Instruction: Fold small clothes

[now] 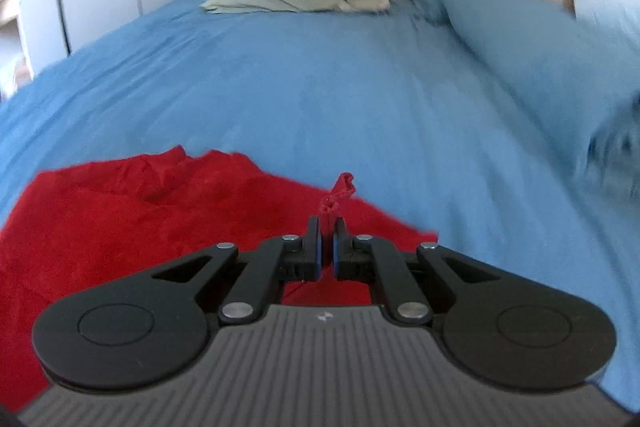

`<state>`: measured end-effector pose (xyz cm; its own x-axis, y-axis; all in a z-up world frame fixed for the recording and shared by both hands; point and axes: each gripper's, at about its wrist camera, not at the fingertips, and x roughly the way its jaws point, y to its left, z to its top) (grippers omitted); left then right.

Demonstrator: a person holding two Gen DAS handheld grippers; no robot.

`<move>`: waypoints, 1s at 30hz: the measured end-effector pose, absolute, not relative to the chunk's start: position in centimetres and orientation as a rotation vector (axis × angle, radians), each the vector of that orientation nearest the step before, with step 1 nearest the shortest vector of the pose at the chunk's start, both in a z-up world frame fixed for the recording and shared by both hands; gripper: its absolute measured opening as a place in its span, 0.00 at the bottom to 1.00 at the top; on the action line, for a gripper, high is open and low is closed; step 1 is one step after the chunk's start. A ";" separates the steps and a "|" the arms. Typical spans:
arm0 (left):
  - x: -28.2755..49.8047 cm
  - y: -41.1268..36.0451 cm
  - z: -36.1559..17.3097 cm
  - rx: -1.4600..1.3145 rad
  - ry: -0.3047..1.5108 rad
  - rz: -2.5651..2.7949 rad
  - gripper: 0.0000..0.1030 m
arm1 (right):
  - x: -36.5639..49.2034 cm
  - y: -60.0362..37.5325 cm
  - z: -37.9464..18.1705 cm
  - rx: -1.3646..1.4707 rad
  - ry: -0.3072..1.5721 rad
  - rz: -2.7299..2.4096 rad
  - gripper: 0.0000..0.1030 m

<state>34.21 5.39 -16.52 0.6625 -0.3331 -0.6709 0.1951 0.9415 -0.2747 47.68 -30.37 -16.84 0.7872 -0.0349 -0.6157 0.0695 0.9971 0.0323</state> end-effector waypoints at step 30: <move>37.3 3.2 -9.6 -0.140 0.631 -0.241 1.00 | 36.9 -31.7 -15.5 0.102 0.457 0.123 0.96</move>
<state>37.32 3.18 -9.63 0.7810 -0.2646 -0.5656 0.1795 0.9627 -0.2025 36.88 -31.75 -15.49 0.8903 0.1409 -0.4331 -0.0952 0.9875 0.1256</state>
